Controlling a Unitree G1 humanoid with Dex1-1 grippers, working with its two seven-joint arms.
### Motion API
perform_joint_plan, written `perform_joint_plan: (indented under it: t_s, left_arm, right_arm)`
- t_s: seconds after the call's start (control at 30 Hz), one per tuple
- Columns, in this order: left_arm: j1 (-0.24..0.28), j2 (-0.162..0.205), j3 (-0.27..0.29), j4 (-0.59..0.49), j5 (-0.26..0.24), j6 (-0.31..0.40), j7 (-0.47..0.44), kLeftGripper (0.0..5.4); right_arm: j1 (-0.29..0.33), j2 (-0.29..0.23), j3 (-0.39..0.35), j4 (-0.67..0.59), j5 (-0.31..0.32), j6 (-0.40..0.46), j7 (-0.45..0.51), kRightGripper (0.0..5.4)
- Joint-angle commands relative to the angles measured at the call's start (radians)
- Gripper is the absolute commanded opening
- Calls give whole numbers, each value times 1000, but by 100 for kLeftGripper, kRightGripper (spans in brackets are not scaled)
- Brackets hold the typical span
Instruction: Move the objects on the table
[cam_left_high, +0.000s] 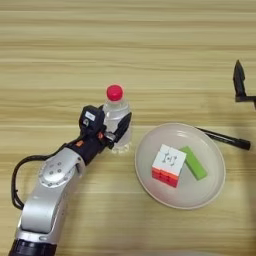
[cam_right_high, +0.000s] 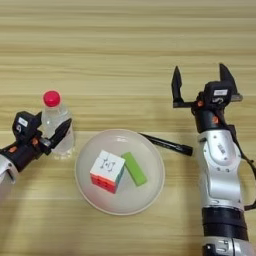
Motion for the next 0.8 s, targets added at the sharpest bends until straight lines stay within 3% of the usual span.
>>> perform_joint_plan:
  t_s: [0.03, 0.6, 0.8]
  left_arm:
    - [14, 8, -3, 45, 10, 23, 10, 360]
    - [11, 0, -7, 63, 5, 13, 7, 528]
    - [12, -4, -4, 63, 2, 8, 8, 538]
  right_arm:
    - [-18, -1, 0, 10, 1, -8, 5, 540]
    - [-18, 2, 3, 8, -3, -10, 3, 540]
    - [-16, 2, 3, 9, -2, -11, 3, 540]
